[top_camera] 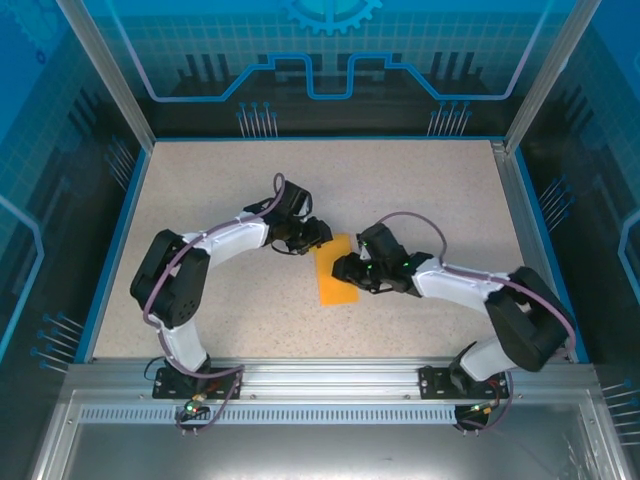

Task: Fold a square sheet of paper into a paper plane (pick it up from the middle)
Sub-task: Rotate the paper at the center of the table, then third fold the triangle at the center of the table.

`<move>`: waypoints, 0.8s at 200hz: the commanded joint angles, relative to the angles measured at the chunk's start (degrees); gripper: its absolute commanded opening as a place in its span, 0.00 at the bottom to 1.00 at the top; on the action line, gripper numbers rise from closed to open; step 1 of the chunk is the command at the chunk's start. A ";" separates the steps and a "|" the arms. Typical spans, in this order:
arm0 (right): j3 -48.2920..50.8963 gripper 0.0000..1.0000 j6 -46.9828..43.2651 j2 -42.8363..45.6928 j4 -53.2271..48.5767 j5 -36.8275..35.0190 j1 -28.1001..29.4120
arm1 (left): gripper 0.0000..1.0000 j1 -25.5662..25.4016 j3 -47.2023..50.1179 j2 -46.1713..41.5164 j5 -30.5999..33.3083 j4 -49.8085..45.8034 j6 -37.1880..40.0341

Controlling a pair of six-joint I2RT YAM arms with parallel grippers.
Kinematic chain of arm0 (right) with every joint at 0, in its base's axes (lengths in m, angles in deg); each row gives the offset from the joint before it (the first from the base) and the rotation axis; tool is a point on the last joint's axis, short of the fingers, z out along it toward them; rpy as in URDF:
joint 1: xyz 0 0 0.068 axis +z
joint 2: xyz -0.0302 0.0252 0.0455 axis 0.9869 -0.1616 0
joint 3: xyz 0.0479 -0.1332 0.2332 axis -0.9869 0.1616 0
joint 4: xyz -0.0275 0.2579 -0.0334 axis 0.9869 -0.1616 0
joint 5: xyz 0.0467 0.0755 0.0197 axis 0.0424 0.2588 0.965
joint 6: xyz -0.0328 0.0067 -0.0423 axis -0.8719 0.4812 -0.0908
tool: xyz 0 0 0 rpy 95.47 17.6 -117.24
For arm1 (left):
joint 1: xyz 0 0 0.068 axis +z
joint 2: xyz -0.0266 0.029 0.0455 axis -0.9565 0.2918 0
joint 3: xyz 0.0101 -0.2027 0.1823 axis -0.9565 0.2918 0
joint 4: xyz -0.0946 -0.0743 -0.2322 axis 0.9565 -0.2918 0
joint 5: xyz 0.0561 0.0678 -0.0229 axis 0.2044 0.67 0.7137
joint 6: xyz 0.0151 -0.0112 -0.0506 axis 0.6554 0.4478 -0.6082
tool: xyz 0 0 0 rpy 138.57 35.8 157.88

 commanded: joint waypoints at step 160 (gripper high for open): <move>-1.47 0.48 -3.67 -6.73 -13.08 2.94 -1.13 | 0.36 3.78 -3.12 9.76 -2.25 -1.15 5.88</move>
